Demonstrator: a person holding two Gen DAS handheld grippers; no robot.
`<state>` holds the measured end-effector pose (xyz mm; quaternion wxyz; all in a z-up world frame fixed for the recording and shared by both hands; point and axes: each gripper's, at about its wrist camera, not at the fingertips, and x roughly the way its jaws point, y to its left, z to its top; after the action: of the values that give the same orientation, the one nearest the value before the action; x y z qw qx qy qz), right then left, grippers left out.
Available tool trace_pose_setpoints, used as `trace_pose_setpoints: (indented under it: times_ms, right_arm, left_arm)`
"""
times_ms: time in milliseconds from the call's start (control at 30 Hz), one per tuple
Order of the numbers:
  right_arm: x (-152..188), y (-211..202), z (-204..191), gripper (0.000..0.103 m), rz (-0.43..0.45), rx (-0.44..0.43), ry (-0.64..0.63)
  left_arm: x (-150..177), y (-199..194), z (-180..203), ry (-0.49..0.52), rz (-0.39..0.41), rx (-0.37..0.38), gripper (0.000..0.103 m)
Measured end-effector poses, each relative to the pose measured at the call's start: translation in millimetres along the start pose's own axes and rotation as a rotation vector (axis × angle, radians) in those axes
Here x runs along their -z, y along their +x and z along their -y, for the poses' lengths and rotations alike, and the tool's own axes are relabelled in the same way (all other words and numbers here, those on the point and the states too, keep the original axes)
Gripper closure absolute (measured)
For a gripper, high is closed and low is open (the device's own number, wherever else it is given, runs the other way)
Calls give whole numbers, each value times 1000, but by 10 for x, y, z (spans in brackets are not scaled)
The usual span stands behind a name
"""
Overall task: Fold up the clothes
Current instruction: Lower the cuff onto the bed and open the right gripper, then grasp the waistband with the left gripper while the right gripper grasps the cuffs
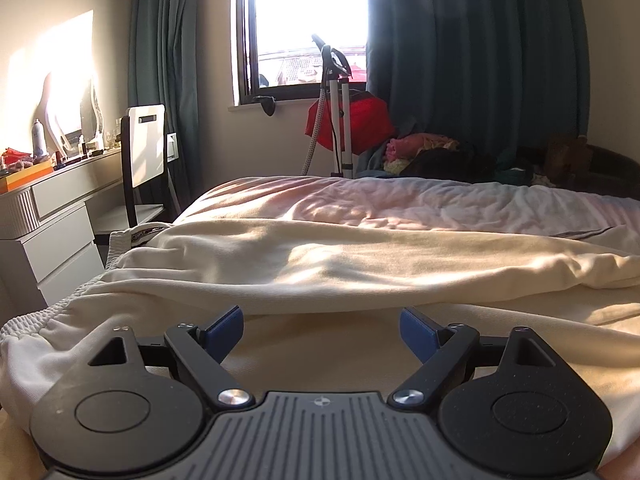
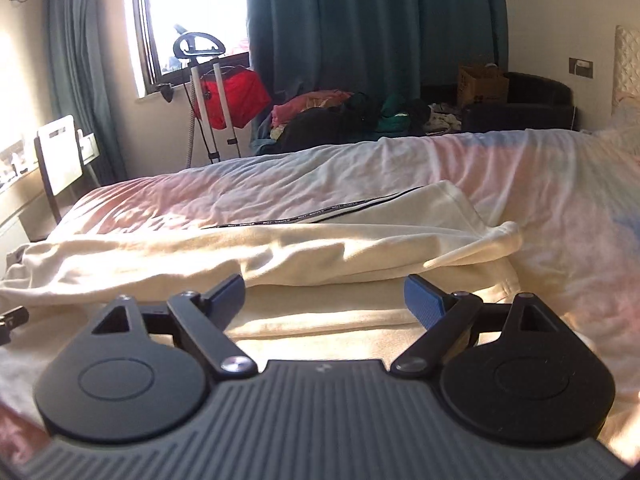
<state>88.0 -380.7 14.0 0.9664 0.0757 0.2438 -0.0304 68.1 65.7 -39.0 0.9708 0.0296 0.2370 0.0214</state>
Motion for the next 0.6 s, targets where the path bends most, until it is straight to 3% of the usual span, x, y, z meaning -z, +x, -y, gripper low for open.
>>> trace_pose_setpoints:
  times_ms: [167, 433, 600]
  right_arm:
    - [27, 66, 93, 15, -19, 12, 40]
    - [78, 145, 308, 15, -47, 27, 126]
    - [103, 208, 451, 15, -73, 40, 173]
  left_arm:
    - [56, -88, -224, -59, -74, -49, 15]
    - [-86, -264, -859, -258, -156, -143, 5]
    - [-177, -309, -1312, -404, -209, -211, 4]
